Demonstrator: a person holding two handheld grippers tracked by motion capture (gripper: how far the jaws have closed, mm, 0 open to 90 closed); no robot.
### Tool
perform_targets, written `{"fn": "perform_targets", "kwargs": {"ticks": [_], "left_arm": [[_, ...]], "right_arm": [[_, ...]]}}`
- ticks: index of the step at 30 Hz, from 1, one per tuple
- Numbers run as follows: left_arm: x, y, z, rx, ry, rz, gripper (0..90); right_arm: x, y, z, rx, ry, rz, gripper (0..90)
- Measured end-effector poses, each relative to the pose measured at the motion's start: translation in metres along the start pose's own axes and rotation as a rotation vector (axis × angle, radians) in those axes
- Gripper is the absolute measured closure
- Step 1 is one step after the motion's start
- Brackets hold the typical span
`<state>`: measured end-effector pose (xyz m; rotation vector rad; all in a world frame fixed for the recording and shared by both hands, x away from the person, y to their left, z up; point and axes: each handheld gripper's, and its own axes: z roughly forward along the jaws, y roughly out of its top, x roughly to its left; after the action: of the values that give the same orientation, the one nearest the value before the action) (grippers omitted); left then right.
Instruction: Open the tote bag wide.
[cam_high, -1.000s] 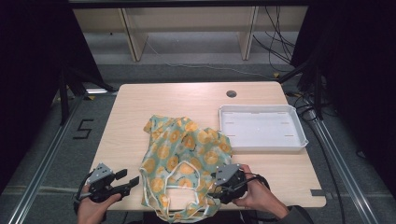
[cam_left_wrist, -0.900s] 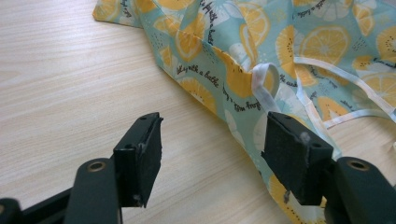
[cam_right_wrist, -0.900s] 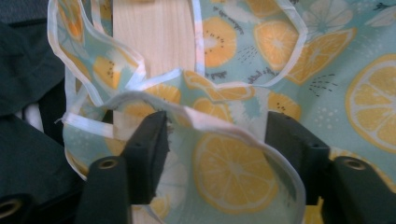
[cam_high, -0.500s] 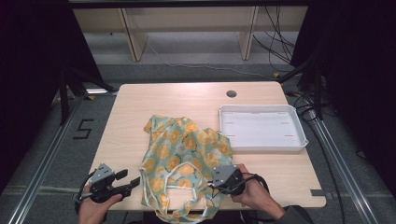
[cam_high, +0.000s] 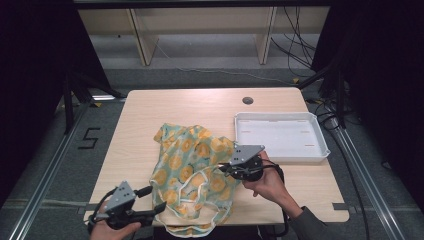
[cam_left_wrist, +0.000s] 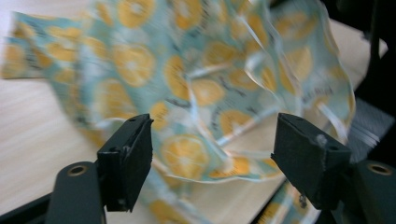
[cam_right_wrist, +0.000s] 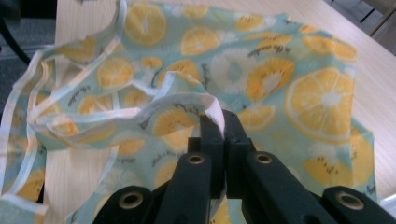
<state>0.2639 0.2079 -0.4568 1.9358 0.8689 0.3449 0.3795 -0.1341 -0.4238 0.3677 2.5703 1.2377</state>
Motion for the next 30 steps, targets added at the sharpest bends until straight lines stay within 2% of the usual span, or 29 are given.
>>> {"fn": "perform_targets", "kwargs": {"ticks": [1,3,4,5,6,7,9,10,11,13,14,15,16,17,18,19,20,21,22,23,24,26,27,28,29,30], "left_arm": [[-0.006,-0.002,0.008,0.010,-0.014,-0.023,26.7],[-0.009,-0.004,0.020,0.051,-0.039,0.018,26.1],[-0.013,-0.006,0.027,0.067,-0.039,0.001,25.6],[-0.016,-0.008,0.038,0.085,-0.069,0.009,24.9],[-0.016,-0.008,0.038,0.085,-0.069,0.009,24.8],[-0.021,-0.009,0.045,0.097,-0.081,0.007,24.8],[-0.026,-0.009,0.056,0.113,-0.101,0.023,24.8],[-0.028,-0.008,0.060,0.133,-0.111,0.052,24.6],[-0.032,-0.008,0.063,0.126,-0.123,0.038,24.6],[-0.037,-0.007,0.073,0.138,-0.149,0.064,24.9],[-0.038,-0.007,0.077,0.154,-0.146,0.086,27.6],[-0.037,-0.006,0.081,0.165,-0.128,0.117,34.9],[-0.036,-0.005,0.084,0.178,-0.116,0.139,52.5],[-0.033,-0.003,0.086,0.188,-0.120,0.163,52.5],[-0.032,0.000,0.086,0.135,-0.134,0.136,71.9],[-0.032,0.000,0.086,0.135,-0.134,0.136,79.0],[-0.026,0.006,0.082,0.140,-0.100,0.179,79.0],[-0.024,0.011,0.080,0.097,-0.096,0.156,83.6],[-0.020,0.018,0.076,0.071,-0.089,0.147,86.1],[-0.013,0.029,0.070,0.045,-0.080,0.159,87.5],[-0.010,0.036,0.066,0.030,-0.072,0.152,88.0],[-0.003,0.054,0.057,-0.011,-0.052,0.176,88.5],[0.000,0.064,0.053,-0.026,-0.040,0.162,88.7],[0.007,0.080,0.049,-0.042,-0.022,0.197,88.8],[0.010,0.091,0.046,-0.059,-0.001,0.187,88.9],[0.016,0.103,0.044,-0.072,0.011,0.203,88.9]], "right_arm": [[-0.002,0.004,0.000,-0.007,-0.003,-0.010,90.0],[-0.003,0.005,0.001,-0.007,-0.005,-0.014,90.0],[-0.005,0.007,0.001,-0.017,-0.006,-0.011,90.0],[-0.005,0.009,0.000,-0.019,-0.011,-0.005,90.0],[-0.005,0.009,0.000,-0.019,-0.011,-0.005,90.0],[-0.005,0.009,0.000,-0.016,-0.015,0.009,90.0],[-0.006,0.011,-0.001,-0.024,-0.017,0.002,90.0],[-0.007,0.012,-0.001,-0.028,-0.018,0.014,90.0],[-0.007,0.012,-0.001,-0.028,-0.018,0.014,90.0],[-0.008,0.013,-0.001,-0.032,-0.020,0.011,90.0],[-0.008,0.013,-0.001,-0.035,-0.013,0.005,90.0],[-0.008,0.013,-0.002,-0.035,-0.015,0.005,90.0],[-0.008,0.013,-0.003,-0.042,-0.019,0.007,90.0],[-0.008,0.013,-0.003,-0.042,-0.019,0.007,90.0],[-0.009,0.013,-0.005,-0.047,-0.025,0.006,90.0],[-0.009,0.013,-0.005,-0.047,-0.025,0.006,90.0],[-0.009,0.013,-0.006,-0.045,-0.026,0.025,90.0],[-0.011,0.013,-0.007,-0.052,-0.032,0.012,90.0],[-0.012,0.013,-0.008,-0.050,-0.038,0.022,90.0],[-0.014,0.013,-0.009,-0.058,-0.036,0.017,90.0],[-0.015,0.012,-0.011,-0.055,-0.046,0.038,90.0],[-0.016,0.010,-0.011,-0.039,-0.062,0.043,90.0],[-0.018,0.008,-0.011,-0.030,-0.082,0.037,90.0],[-0.020,0.006,-0.010,-0.022,-0.087,0.028,90.0],[-0.022,0.005,-0.009,-0.014,-0.089,0.017,90.0],[-0.022,0.005,-0.009,-0.014,-0.089,0.017,90.0]]}}
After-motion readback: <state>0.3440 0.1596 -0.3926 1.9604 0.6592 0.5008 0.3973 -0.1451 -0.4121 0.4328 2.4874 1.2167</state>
